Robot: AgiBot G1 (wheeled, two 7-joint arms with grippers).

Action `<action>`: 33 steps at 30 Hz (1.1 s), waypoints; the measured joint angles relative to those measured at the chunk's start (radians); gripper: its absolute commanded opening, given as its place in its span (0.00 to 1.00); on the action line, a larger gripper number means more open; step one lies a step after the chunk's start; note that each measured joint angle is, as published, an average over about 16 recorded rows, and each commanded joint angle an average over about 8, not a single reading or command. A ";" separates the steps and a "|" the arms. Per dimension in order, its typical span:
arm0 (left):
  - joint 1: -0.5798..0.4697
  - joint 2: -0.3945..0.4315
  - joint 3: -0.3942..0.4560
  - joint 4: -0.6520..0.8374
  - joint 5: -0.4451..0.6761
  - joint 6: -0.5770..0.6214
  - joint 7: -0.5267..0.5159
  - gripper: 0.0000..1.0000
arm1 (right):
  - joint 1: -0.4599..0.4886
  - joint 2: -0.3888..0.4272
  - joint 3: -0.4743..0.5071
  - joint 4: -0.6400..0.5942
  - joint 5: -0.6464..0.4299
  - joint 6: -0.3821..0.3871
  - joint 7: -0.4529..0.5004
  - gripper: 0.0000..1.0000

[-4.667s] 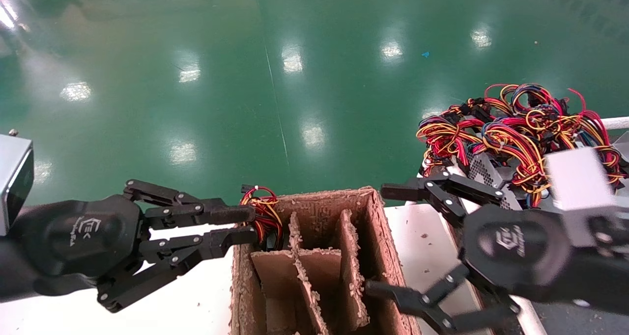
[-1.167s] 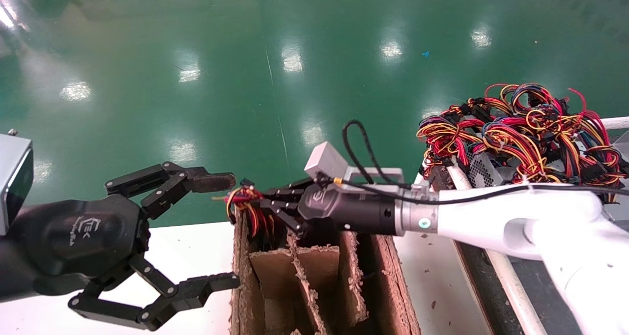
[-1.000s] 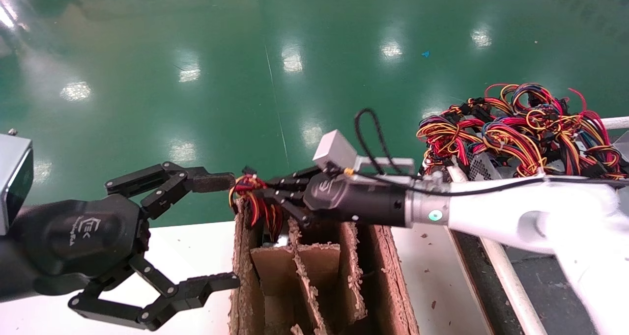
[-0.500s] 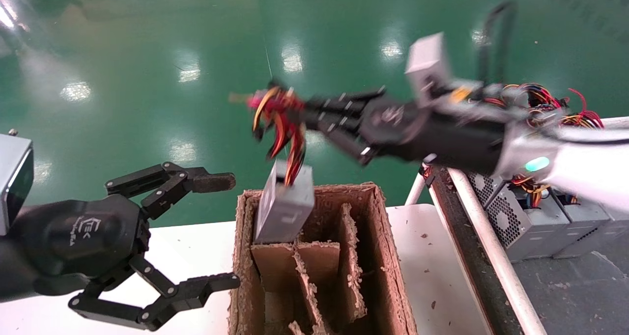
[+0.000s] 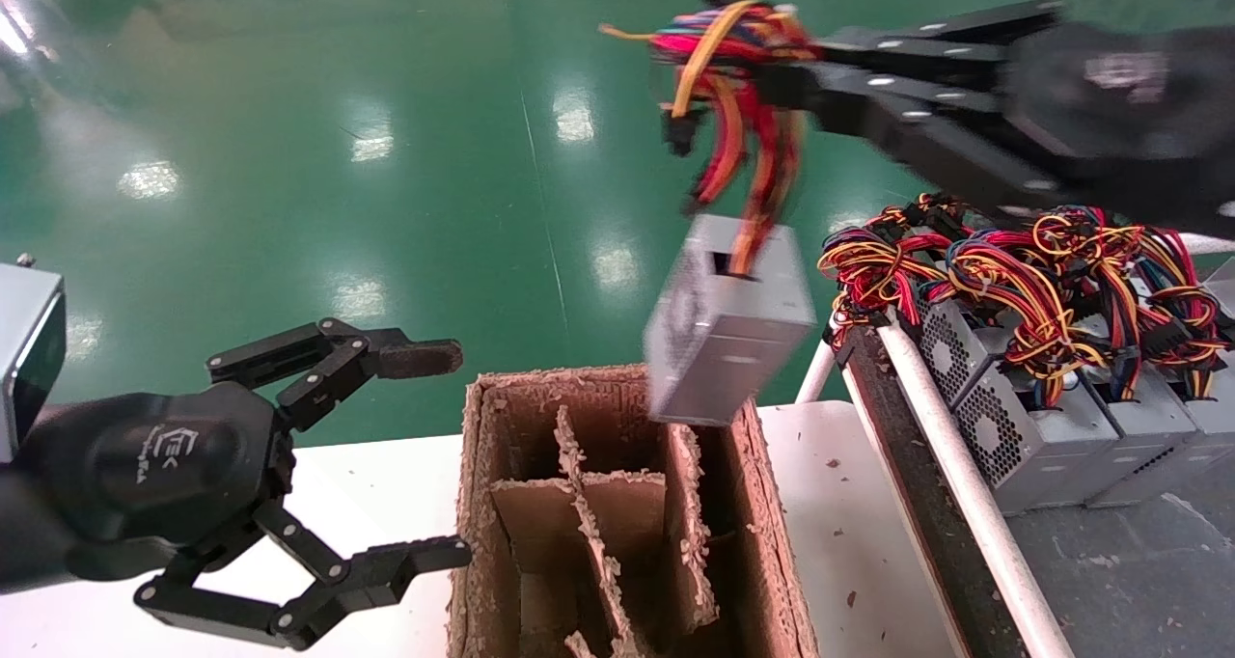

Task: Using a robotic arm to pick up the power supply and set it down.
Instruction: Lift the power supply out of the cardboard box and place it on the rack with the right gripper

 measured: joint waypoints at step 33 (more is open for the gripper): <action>0.000 0.000 0.000 0.000 0.000 0.000 0.000 1.00 | -0.749 0.713 0.156 0.164 0.492 0.012 -0.088 0.00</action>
